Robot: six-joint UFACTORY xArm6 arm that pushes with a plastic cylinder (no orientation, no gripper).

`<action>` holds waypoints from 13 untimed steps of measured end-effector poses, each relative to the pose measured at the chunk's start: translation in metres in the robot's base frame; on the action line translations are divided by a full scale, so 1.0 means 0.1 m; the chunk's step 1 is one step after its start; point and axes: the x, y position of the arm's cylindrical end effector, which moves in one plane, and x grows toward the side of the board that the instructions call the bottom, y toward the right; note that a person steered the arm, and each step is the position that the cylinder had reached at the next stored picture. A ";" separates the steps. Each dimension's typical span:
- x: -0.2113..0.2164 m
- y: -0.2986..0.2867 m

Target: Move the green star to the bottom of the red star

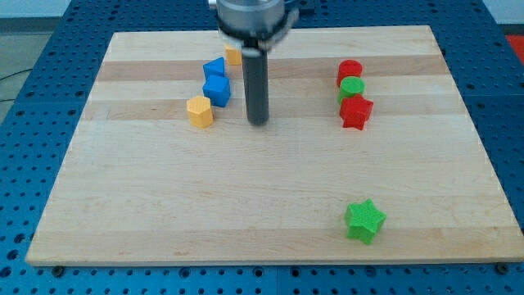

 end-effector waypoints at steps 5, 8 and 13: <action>1.45 0.91; 1.60 0.64; 1.51 1.23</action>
